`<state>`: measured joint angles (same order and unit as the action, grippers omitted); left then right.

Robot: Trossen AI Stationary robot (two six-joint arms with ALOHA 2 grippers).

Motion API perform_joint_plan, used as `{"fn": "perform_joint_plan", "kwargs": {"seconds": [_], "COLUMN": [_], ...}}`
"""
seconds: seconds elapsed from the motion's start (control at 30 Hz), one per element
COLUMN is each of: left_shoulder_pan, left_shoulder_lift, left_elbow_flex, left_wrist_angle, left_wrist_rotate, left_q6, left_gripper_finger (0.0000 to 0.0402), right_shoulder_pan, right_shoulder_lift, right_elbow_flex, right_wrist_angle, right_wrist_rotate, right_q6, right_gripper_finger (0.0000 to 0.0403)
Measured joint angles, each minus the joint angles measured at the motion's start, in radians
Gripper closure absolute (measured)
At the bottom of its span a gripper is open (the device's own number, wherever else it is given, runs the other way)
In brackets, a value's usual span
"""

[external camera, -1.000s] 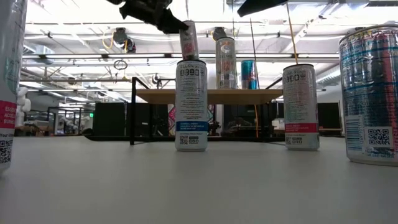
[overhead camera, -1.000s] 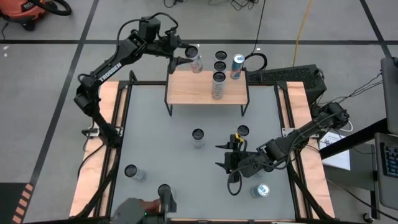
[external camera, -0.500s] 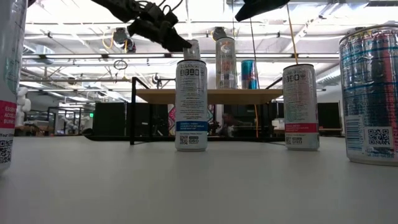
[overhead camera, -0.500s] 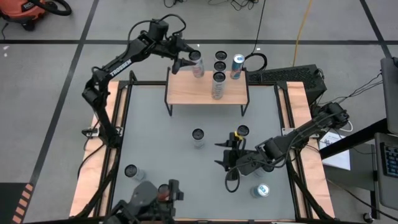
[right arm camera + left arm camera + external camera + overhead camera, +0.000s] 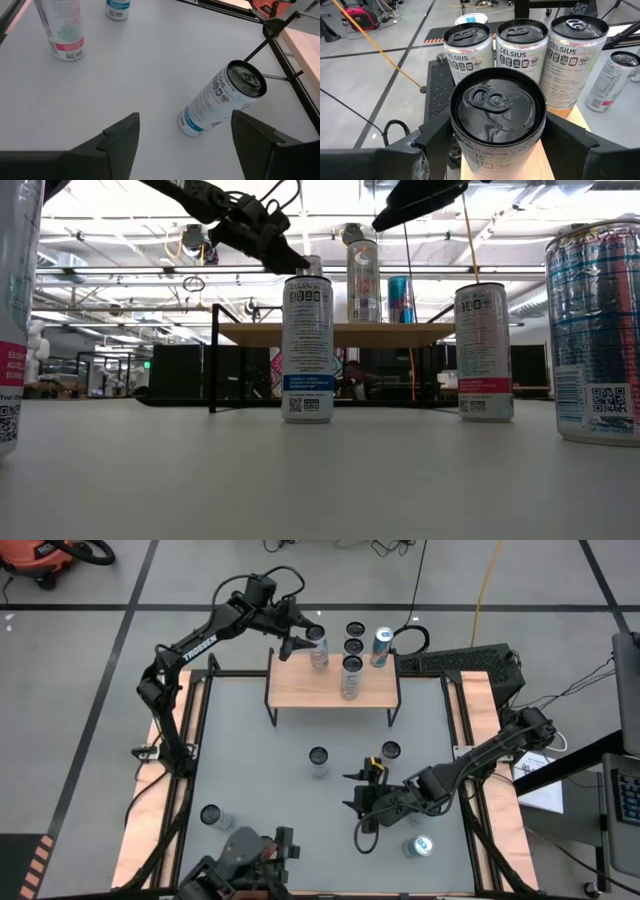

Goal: Place canned beverage on shelf
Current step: Put the top left white pink soda can on the shelf

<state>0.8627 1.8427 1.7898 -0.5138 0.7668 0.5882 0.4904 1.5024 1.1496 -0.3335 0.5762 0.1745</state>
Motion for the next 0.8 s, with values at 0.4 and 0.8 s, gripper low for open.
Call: {"fn": "perform_joint_plan", "kwargs": {"seconds": [0.4, 0.8], "left_shoulder_pan": [0.0, -0.005], "left_shoulder_lift": [0.0, 0.012], "left_elbow_flex": [0.0, -0.001], "left_wrist_angle": [-0.003, -0.013], "left_wrist_rotate": [-0.023, -0.065], "left_q6": [0.001, -0.003], "left_gripper_finger": [0.0146, 0.0146], "right_shoulder_pan": [0.0, 0.0], "right_shoulder_lift": [0.0, 0.0], "right_elbow_flex": [0.0, 0.0], "right_wrist_angle": [0.016, 0.022], "right_wrist_rotate": [0.0, 0.0], "right_q6": [-0.011, -0.011], "right_gripper_finger": [0.0156, 0.0156]}}
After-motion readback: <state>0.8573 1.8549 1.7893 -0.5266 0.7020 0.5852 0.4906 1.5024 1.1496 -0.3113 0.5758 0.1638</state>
